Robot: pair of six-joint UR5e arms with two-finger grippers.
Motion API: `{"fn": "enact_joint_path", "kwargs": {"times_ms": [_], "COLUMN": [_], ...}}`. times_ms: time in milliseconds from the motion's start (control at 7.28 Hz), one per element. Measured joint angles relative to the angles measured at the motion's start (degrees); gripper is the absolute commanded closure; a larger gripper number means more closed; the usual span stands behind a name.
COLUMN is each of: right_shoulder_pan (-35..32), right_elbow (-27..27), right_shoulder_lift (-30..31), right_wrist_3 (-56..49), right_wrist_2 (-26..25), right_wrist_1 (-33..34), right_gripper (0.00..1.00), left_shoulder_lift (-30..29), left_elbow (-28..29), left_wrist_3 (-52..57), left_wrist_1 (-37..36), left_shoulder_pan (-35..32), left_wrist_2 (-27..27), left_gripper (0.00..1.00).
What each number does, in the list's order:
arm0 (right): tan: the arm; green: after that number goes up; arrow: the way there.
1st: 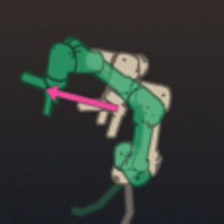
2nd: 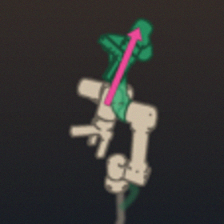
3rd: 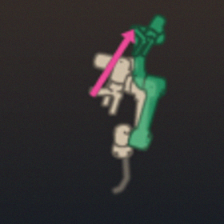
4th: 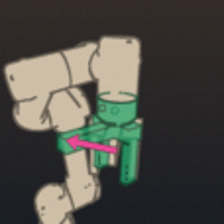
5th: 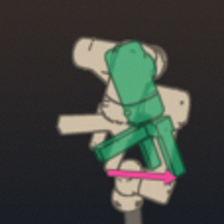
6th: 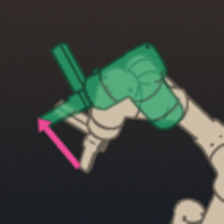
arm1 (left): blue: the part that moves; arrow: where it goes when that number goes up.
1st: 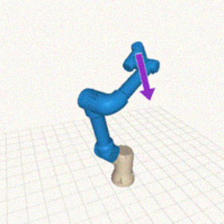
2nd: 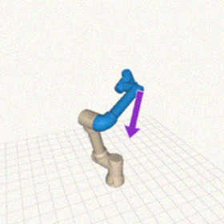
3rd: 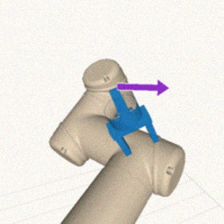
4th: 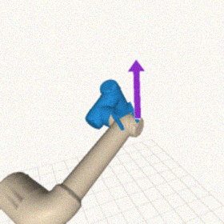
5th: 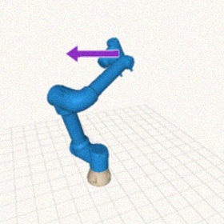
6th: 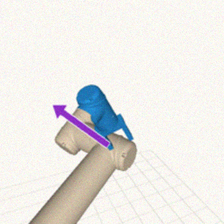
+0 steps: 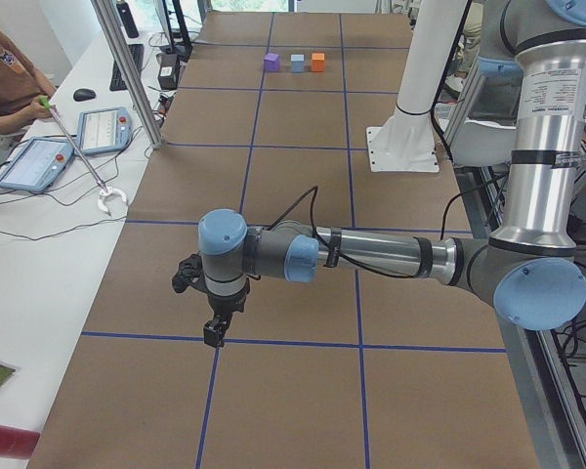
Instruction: Place blue block between orange and purple blocks
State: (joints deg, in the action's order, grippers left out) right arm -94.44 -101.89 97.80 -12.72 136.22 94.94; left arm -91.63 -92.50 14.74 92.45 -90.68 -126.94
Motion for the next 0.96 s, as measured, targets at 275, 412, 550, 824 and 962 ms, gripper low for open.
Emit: {"fn": "enact_joint_path", "kwargs": {"times_ms": [275, 412, 550, 824, 962], "right_shoulder_pan": [0.04, 0.14, 0.27, 0.52, 0.68], "right_elbow": [0.58, 0.77, 0.95, 1.36, 1.58], "right_shoulder_lift": [-0.14, -0.2, -0.22, -0.24, -0.24], "right_wrist_3": [1.14, 2.19, 2.92, 3.35, 3.37], "right_wrist_2": [-0.03, 0.04, 0.09, 0.14, 0.07], "right_wrist_1": [0.26, 0.27, 0.24, 0.15, 0.08], "right_gripper": [0.0, 0.0, 0.0, 0.0, 0.0], "left_shoulder_lift": [0.54, 0.94, 1.52, 2.12, 2.35], "left_elbow": [1.91, 1.2, -0.28, -2.04, -2.38], "left_wrist_3": [0.15, -0.11, -1.25, -5.52, -6.42], "left_wrist_1": [0.01, -0.01, -0.01, 0.31, 0.45], "left_shoulder_pan": [-2.58, -3.36, -3.61, -3.45, -3.37], "left_wrist_2": [-3.77, -5.45, -5.96, -5.75, -5.71], "left_gripper": [0.0, 0.0, 0.0, 0.0, 0.0]}}
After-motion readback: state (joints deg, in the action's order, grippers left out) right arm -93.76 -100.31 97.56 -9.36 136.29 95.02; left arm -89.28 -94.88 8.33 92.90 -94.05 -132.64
